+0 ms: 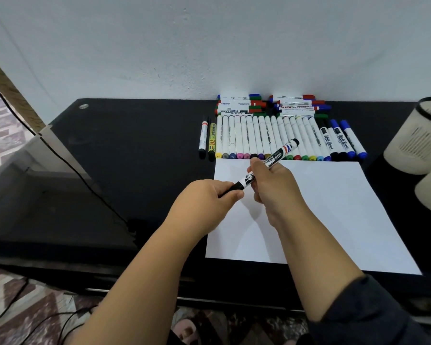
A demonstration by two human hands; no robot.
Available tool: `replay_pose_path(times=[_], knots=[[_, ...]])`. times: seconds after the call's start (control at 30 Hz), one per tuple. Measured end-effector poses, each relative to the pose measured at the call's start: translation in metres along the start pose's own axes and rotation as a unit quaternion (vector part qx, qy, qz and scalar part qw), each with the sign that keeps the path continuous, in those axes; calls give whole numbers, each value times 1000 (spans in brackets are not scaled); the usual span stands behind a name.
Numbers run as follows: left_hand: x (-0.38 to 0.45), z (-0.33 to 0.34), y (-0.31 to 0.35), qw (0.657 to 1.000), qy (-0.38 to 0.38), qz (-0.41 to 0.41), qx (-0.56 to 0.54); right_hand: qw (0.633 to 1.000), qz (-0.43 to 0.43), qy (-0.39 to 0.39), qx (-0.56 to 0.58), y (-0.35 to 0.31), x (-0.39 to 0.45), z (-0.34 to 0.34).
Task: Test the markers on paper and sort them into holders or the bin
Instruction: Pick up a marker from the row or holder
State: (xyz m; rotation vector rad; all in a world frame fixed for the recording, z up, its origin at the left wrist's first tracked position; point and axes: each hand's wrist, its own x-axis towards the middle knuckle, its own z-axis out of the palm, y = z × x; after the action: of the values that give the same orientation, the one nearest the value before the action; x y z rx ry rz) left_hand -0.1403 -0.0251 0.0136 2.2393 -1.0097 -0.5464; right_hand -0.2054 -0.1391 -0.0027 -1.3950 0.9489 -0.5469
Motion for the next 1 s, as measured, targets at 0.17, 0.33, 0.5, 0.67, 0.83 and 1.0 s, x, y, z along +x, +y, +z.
replay_pose_path(times=[0.17,0.33,0.5,0.67,0.83,1.0], knots=[[0,2,3,993,0,34,112,999,15,25,-15,0,4,2],[-6,-3,3,998,-16,-10,-67,1000,12,6,-11,-1,2,3],[-8,-5,3,992,-18,-43,-119,1000,2,4,7,-5,-2,6],[-10,-9,1,988,-13,-69,-141,1000,-5,-15,26,-8,-7,10],[-12,-5,2,998,2,-40,-53,999,-23,-44,-4,-11,-7,6],[-10,-6,4,998,8,-47,-30,999,-16,-50,-9,-13,-8,4]])
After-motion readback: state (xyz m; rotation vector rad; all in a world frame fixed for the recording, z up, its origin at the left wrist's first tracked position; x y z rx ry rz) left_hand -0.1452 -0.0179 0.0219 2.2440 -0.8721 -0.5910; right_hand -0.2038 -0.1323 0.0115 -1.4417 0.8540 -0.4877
